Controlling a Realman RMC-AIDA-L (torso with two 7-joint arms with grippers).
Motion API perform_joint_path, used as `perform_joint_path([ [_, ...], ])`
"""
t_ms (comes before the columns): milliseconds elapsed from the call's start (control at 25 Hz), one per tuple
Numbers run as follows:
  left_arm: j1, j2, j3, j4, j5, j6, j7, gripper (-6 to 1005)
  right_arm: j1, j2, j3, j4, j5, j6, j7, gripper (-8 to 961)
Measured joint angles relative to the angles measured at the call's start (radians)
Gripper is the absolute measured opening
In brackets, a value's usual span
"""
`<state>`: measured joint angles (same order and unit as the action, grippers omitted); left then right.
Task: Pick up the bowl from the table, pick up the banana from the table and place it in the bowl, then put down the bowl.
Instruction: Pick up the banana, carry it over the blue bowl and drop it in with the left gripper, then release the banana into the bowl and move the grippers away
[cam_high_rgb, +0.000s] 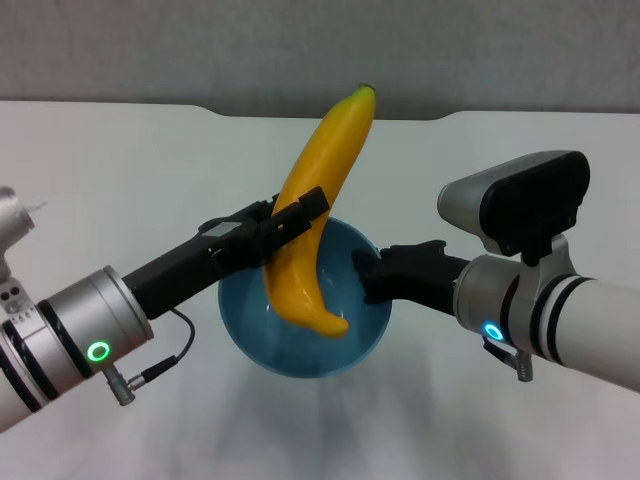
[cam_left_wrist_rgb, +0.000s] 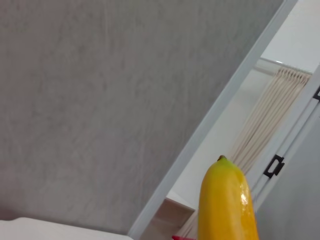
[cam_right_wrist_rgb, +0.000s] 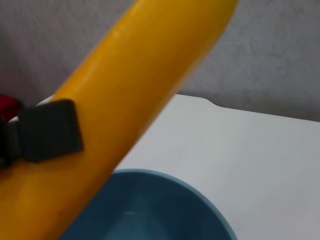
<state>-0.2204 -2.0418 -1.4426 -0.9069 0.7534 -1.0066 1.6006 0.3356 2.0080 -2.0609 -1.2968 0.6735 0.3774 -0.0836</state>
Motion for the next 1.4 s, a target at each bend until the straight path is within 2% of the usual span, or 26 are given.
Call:
perform_joint_path([
  [240,-0.008,0.000,0.040,0.035,-0.054,0.011,0.073,612,0.002,0.000,-0.009,-0.003,0.000,0.000,-0.001,40],
  [600,-0.011,0.000,0.060,0.042,-0.061,0.024,0.111,625,0.010,0.000,-0.017,-0.004,0.000,0.000,-0.001,40],
  [960,-0.004,0.000,0.050,0.048,-0.086,0.023,0.115,638,0.006,0.000,-0.018,-0.004,0.000,0.000,-0.001,41],
  [1160,0.026,0.000,-0.014,0.043,-0.086,0.015,0.131,867,-0.001,0.000,-0.016,-0.002,0.000,0.000,-0.001,41],
  [1280,0.062,0.002,-0.088,0.043,-0.086,0.012,0.149,908,-0.018,-0.002,-0.002,0.004,0.000,0.000,-0.001,41],
  [1400,0.115,0.002,-0.187,0.045,-0.085,0.011,0.197,908,-0.042,-0.004,0.025,0.006,-0.004,0.000,-0.001,41],
])
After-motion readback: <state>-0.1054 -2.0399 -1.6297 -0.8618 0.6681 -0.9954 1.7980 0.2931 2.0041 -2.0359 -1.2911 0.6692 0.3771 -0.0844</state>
